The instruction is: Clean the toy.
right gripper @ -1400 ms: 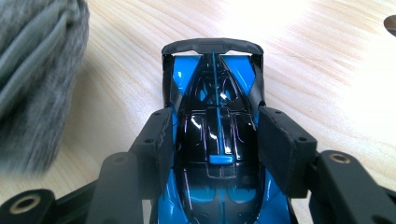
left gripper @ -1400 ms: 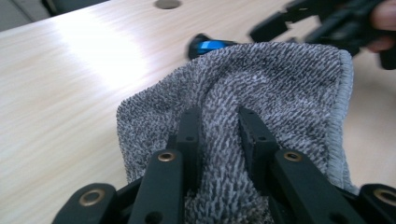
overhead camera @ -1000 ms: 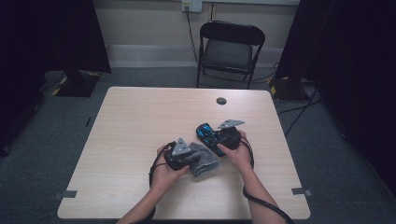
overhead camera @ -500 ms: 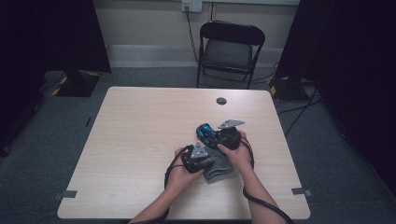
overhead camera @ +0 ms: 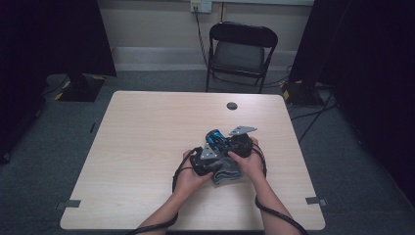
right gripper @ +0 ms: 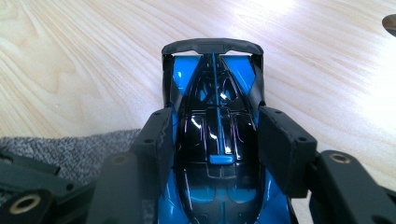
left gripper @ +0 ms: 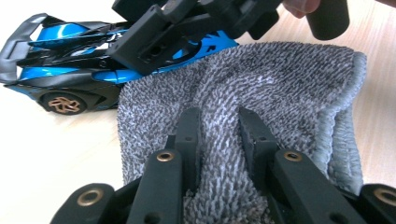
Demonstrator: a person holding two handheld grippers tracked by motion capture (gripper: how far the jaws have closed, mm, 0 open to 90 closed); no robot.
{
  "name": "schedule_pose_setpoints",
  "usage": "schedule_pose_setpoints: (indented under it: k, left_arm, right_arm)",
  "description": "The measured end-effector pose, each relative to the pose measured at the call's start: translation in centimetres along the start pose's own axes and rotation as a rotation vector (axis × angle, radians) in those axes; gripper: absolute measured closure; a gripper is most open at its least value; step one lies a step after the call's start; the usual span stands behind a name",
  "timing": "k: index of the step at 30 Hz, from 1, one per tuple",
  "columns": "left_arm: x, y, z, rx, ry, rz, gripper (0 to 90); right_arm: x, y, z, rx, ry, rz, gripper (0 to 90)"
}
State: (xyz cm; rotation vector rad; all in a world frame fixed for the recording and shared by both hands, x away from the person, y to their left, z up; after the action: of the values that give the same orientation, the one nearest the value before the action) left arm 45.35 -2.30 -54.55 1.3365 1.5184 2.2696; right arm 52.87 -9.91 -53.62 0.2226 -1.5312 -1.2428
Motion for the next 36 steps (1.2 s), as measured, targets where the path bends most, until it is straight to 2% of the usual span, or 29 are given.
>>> schedule_pose_setpoints:
  k: [15,18,21,26,36]
  left_arm:
    - [-0.1,-0.2,3.0,0.004,0.072,0.024,72.1]
    - [-0.1,-0.2,3.6,0.009,0.090,0.032,72.1]
    - [-0.2,-0.3,4.2,0.031,0.094,0.030,72.1]
    - [-0.2,-0.4,5.1,0.032,0.123,0.034,72.1]
    - [-0.1,-0.6,6.9,0.060,0.174,0.037,72.1]
  right_arm:
    - [0.0,0.0,0.0,0.000,0.000,0.000,46.5]
    - [0.0,0.0,0.0,0.000,0.001,0.000,46.4]
    - [0.0,0.0,0.0,-0.001,0.001,0.000,46.5]
    - [0.0,0.0,0.0,0.000,0.001,0.000,46.5]
    - [0.0,0.0,0.0,0.000,0.002,0.000,46.5]
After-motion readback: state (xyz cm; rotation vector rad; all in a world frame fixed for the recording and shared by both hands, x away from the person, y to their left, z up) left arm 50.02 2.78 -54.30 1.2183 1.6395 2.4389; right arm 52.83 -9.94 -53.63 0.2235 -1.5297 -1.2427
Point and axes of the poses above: each handheld gripper's, and its own axes: x roughly backward along the jaws, y roughly out of its top, z roughly to its left, the point moved 9 cm from there along -x, roughly forward along the jaws, and after that the axes turned 13 degrees about y, right-handed, at the moved point
